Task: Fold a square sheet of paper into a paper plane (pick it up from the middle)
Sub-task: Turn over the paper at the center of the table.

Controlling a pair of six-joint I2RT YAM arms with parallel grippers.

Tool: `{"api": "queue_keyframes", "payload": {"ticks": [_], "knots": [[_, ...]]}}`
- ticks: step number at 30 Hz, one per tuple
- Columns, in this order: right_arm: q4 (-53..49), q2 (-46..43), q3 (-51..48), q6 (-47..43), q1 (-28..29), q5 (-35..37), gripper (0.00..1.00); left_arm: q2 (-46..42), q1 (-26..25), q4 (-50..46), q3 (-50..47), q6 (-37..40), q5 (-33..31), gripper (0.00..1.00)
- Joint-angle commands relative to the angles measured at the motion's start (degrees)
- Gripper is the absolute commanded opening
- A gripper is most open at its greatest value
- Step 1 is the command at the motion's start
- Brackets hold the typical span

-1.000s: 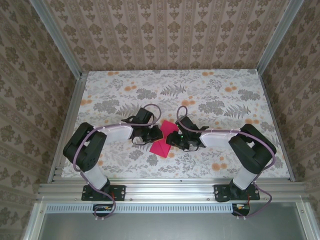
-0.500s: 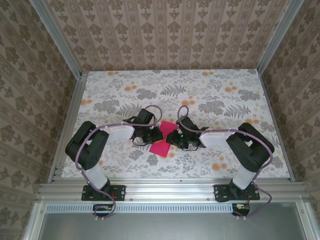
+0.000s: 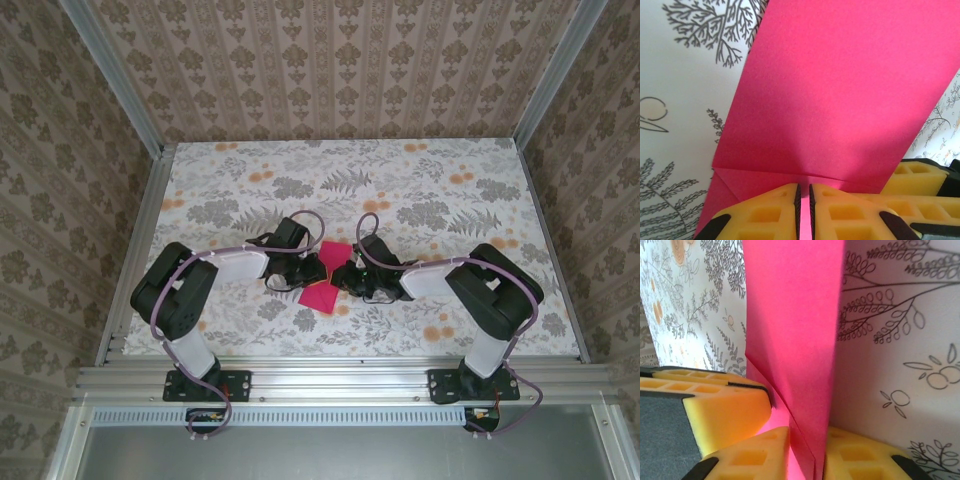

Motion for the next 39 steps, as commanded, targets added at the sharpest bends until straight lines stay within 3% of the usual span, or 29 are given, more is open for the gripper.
{"api": "queue_keyframes", "payload": {"ticks": [1, 7, 11, 16, 20, 22, 26, 34, 39], "knots": [[2.8, 0.6, -1.3, 0.7, -0.2, -1.3, 0.15, -0.9, -0.5, -0.4, 0.6, 0.4, -0.5, 0.16], [-1.1, -4.2, -1.8, -1.1, -0.6, -0.2, 0.07, -5.1, -0.4, 0.0, 0.5, -0.9, -1.4, 0.20], [-15.4, -11.9, -0.1, -7.2, -1.5, 3.9, 0.04, -11.0, -0.4, -2.7, 0.2, -1.1, -5.6, 0.23], [-48.5, -26.2, 8.9, -21.3, -1.9, 22.0, 0.04, -21.2, 0.3, -9.3, -1.5, -0.9, -15.1, 0.26], [-72.4, -30.4, 19.9, -28.7, -1.9, 39.5, 0.05, -29.0, 1.8, -13.5, -4.2, -1.5, -21.0, 0.28], [-81.7, -28.8, 25.2, -31.0, -1.7, 46.4, 0.06, -32.9, 2.9, -14.9, -6.2, -2.6, -23.4, 0.30], [-91.3, -21.6, 30.4, -32.7, 0.2, 52.3, 0.05, -39.2, 5.0, -17.5, -9.2, -4.7, -26.5, 0.33], [-93.0, 2.7, 39.6, -30.9, 10.0, 53.7, 0.05, -46.1, 5.6, -22.4, -9.6, -5.0, -29.8, 0.34], [-90.8, 17.6, 49.0, -28.5, 14.9, 46.5, 0.06, -49.8, 6.0, -24.8, -10.1, -5.5, -31.4, 0.36]]}}
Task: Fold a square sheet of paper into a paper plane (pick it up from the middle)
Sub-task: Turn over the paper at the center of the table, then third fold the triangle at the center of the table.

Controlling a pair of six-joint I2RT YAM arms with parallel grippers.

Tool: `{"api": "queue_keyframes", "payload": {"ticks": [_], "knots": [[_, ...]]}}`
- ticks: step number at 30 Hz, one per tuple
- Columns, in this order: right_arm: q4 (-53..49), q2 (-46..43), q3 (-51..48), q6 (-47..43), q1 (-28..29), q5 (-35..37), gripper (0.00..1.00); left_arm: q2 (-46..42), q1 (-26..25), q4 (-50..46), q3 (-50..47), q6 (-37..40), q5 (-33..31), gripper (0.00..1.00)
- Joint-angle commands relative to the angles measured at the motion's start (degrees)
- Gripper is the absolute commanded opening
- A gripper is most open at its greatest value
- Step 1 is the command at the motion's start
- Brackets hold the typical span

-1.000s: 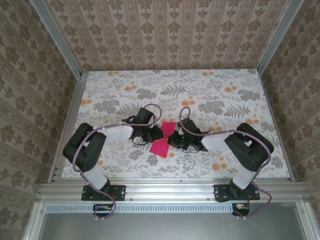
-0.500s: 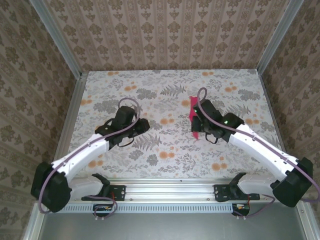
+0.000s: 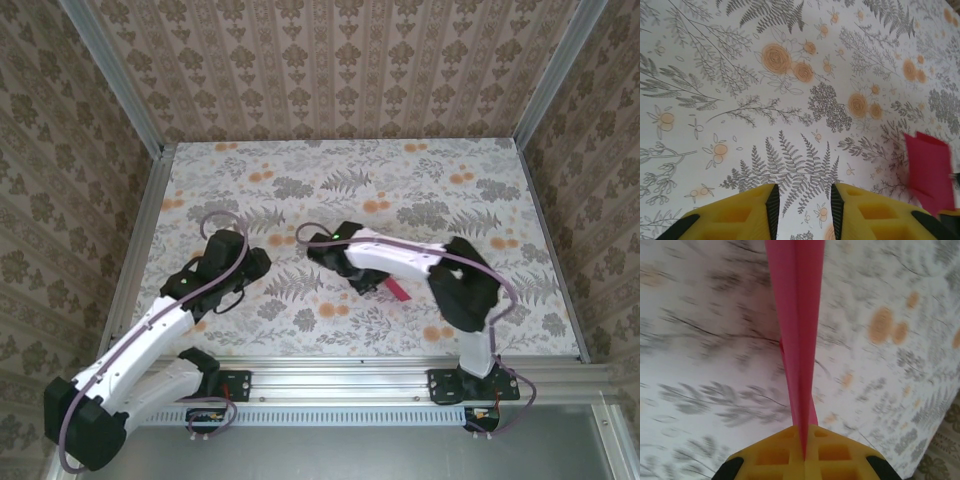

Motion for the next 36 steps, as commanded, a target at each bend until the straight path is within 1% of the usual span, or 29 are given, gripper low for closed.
{"api": "queue_keyframes", "payload": {"ticks": [1, 4, 6, 7, 8, 9, 11, 13, 14, 16, 17, 19, 22, 25, 28, 30, 31, 33, 36], "knots": [[-0.5, 5.7, 5.9, 2.1, 2.5, -5.2, 0.08, -2.8, 0.6, -3.6, -0.5, -1.2, -2.6, 0.37], [4.2, 7.9, 8.3, 3.3, 3.0, -13.3, 0.15, -4.7, 0.8, -4.9, -0.7, -1.4, -3.2, 0.38], [8.9, 6.6, 7.4, 3.4, 3.0, -19.6, 0.19, -5.8, 0.9, -5.7, -0.9, -1.3, -3.4, 0.38], [11.6, 4.9, 6.2, 3.4, 2.9, -22.5, 0.22, -6.3, 0.9, -5.8, -0.9, -1.1, -3.4, 0.39], [14.2, 2.6, 4.6, 3.9, 2.7, -24.5, 0.31, -6.7, 0.9, -5.7, -1.1, -0.8, -3.1, 0.40], [16.2, 0.5, 2.9, 4.2, 2.4, -25.9, 0.37, -6.9, 1.0, -5.3, -1.4, -0.5, -2.5, 0.42], [21.8, -5.7, -2.4, 4.6, 0.9, -30.0, 0.42, -6.3, 1.0, -3.9, -1.8, 0.3, -0.7, 0.43], [27.6, -12.4, -9.2, 5.9, -1.6, -33.5, 0.50, -4.8, 0.9, -1.4, -2.0, 1.3, 2.2, 0.44], [30.7, -16.1, -13.1, 6.5, -3.4, -35.4, 0.51, -3.6, 0.8, 0.1, -2.1, 1.7, 4.0, 0.45], [35.4, -22.2, -20.0, 7.4, -6.9, -36.5, 0.51, 0.1, 0.4, 2.8, -1.9, 2.4, 7.9, 0.45], [37.4, -25.0, -23.8, 7.8, -9.0, -36.9, 0.52, 2.3, -0.2, 4.6, -1.5, 2.8, 10.2, 0.45], [40.6, -29.1, -29.5, 8.2, -13.7, -38.8, 0.51, 7.4, -2.5, 7.0, -0.3, 3.5, 12.7, 0.44], [47.9, -32.7, -36.8, 7.9, -20.3, -45.6, 0.47, 16.1, -7.7, 8.6, 3.3, 4.3, 14.5, 0.43], [53.4, -32.7, -41.1, 8.0, -25.0, -51.9, 0.45, 24.8, -11.0, 9.9, 5.9, 2.2, 15.6, 0.42], [55.7, -30.5, -41.9, 7.4, -26.1, -54.9, 0.44, 31.6, -12.3, 14.2, 6.4, -0.5, 17.9, 0.42], [57.1, -28.9, -42.1, 7.4, -26.2, -56.2, 0.43, 34.1, -12.7, 17.8, 6.2, -2.0, 18.5, 0.43], [57.8, -27.9, -42.2, 7.5, -26.2, -56.5, 0.43, 35.1, -12.6, 18.7, 6.5, -2.4, 18.6, 0.45], [58.8, -26.4, -42.4, 7.4, -26.2, -56.8, 0.43, 37.0, -12.6, 19.0, 7.7, -2.3, 18.4, 0.47], [60.1, -23.7, -42.7, 7.3, -26.2, -57.6, 0.42, 40.1, -12.5, 19.9, 9.5, -1.9, 19.1, 0.48]]}}
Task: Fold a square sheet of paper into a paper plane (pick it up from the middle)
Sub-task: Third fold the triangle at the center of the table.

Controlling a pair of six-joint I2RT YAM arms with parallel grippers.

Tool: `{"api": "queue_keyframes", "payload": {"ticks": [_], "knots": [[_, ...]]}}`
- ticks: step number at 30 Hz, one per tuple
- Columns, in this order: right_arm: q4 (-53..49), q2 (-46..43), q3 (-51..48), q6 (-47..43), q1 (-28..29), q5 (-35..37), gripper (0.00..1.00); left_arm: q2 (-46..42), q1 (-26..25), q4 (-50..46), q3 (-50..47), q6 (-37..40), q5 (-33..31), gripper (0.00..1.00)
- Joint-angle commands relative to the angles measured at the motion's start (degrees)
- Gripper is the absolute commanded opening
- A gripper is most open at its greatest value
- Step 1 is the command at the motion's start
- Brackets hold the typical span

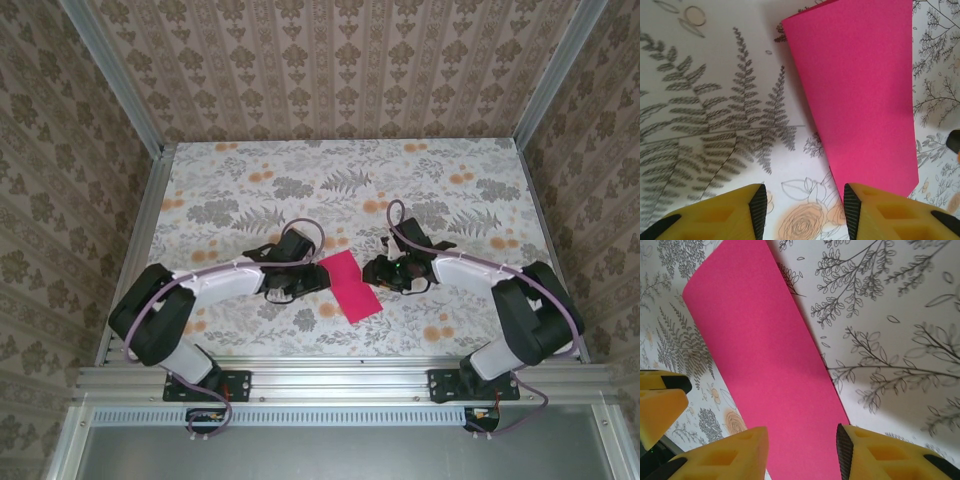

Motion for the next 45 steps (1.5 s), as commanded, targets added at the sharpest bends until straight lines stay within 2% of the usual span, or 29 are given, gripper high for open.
{"api": "queue_keyframes", "payload": {"ticks": [1, 12, 23, 28, 33, 38, 42, 45], "knots": [[3.3, 2.6, -1.1, 0.0, -0.1, -3.4, 0.41, 2.6, -0.1, 4.2, 3.3, -0.9, 2.3, 0.48], [7.8, 0.7, -7.8, 2.5, 0.0, -5.6, 0.41, 10.8, 0.6, 4.3, 7.4, -0.1, 2.4, 0.48], [16.4, -6.5, -16.1, 11.6, 2.9, -6.7, 0.40, 16.2, 1.3, 5.0, 13.2, 2.6, 5.0, 0.47], [9.8, -11.6, -14.8, 9.9, 2.8, -1.1, 0.43, 15.3, 2.2, 0.3, 14.4, 4.6, 2.7, 0.47], [4.6, -11.1, -11.8, 6.4, 1.5, 1.5, 0.44, 9.3, 2.8, -4.6, 11.8, 6.3, -1.5, 0.48], [7.1, -8.5, -11.8, 6.8, 1.5, -2.1, 0.41, 4.9, 1.2, -4.4, 9.9, 7.6, 0.0, 0.38], [8.5, -6.6, -12.5, 7.1, 1.8, -3.9, 0.39, 5.9, -0.9, -2.7, 11.0, 8.4, 3.4, 0.27], [9.0, -6.3, -13.4, 7.4, 2.1, -3.9, 0.38, 8.5, -1.3, -2.7, 12.3, 8.4, 3.6, 0.22]]}}
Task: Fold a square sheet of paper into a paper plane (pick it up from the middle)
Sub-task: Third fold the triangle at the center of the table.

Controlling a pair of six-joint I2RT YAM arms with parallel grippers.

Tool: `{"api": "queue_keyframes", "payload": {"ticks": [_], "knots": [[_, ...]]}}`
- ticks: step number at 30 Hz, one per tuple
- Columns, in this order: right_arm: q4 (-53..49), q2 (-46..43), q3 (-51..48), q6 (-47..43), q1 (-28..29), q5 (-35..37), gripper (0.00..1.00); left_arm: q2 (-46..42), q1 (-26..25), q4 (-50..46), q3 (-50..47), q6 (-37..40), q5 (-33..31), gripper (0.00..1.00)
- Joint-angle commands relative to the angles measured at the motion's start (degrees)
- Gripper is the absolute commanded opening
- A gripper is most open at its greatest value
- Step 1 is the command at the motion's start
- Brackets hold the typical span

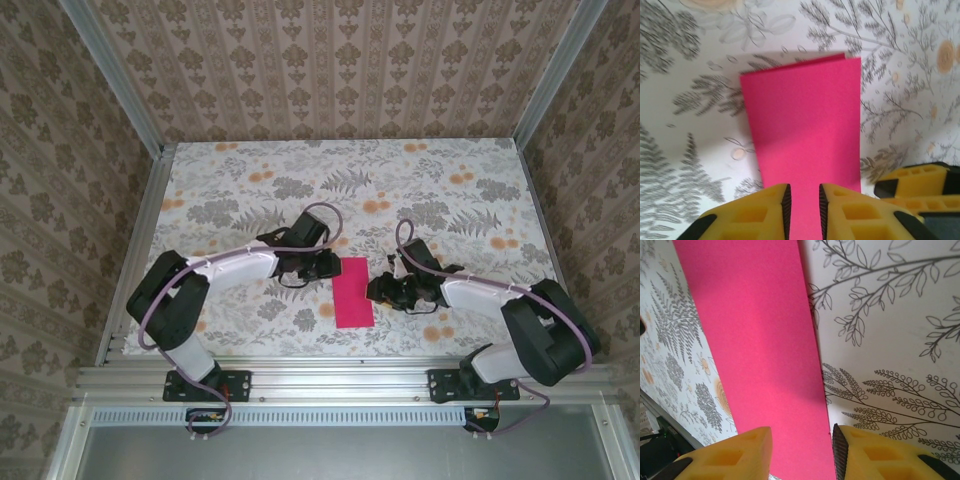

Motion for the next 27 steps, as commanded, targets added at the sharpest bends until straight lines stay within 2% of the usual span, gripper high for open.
{"api": "queue_keyframes", "payload": {"ticks": [1, 9, 16, 27], "knots": [[0.8, 0.8, -1.2, 0.2, 0.5, -1.7, 0.39, 3.1, -0.2, -0.1, 2.1, 1.5, 1.7, 0.22], [0.1, 0.6, -2.2, 0.5, 1.1, -2.3, 0.39, 9.5, -0.3, 0.0, 4.6, 1.5, 2.4, 0.14], [-0.3, 0.5, -2.8, 1.1, 2.1, -2.4, 0.40, 8.8, -0.2, 1.4, 1.5, 1.5, 1.9, 0.14], [5.5, 1.7, -3.3, 4.6, 3.2, -5.3, 0.39, 8.7, -0.1, 1.7, 1.3, 1.6, 2.1, 0.15]]}}
